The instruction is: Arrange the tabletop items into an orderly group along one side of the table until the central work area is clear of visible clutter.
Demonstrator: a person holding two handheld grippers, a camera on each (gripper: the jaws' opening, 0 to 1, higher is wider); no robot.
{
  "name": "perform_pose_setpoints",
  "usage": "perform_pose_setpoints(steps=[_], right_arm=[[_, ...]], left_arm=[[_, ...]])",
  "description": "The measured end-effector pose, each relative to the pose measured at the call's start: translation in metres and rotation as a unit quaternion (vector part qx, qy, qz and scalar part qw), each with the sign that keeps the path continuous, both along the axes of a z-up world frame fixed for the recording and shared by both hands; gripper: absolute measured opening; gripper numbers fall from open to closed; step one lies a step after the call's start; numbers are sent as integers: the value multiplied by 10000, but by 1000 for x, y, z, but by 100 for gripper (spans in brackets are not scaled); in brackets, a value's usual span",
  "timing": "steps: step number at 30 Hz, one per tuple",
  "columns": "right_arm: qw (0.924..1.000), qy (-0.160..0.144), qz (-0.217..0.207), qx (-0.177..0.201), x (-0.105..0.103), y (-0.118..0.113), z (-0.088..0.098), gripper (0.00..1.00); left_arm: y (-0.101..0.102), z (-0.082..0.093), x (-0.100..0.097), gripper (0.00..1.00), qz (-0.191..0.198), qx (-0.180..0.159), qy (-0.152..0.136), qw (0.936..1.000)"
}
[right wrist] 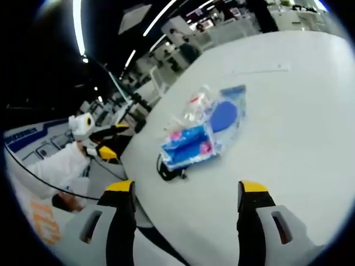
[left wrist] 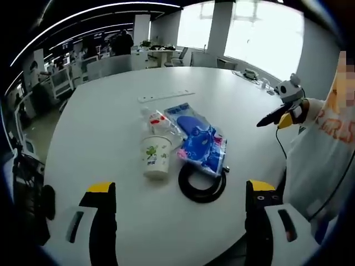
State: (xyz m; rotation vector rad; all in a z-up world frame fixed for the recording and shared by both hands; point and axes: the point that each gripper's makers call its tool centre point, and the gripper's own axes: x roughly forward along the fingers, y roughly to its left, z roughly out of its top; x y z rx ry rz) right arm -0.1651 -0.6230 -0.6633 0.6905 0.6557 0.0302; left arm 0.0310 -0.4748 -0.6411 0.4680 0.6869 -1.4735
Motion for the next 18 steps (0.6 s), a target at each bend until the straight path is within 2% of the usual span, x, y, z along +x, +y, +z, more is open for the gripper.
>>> perform_pose_setpoints(steps=[18], right_arm=[[9994, 190, -274, 107, -8, -5, -9, 72]], left_arm=[[-6, -9, -4, 99, -190, 7, 187, 9996]])
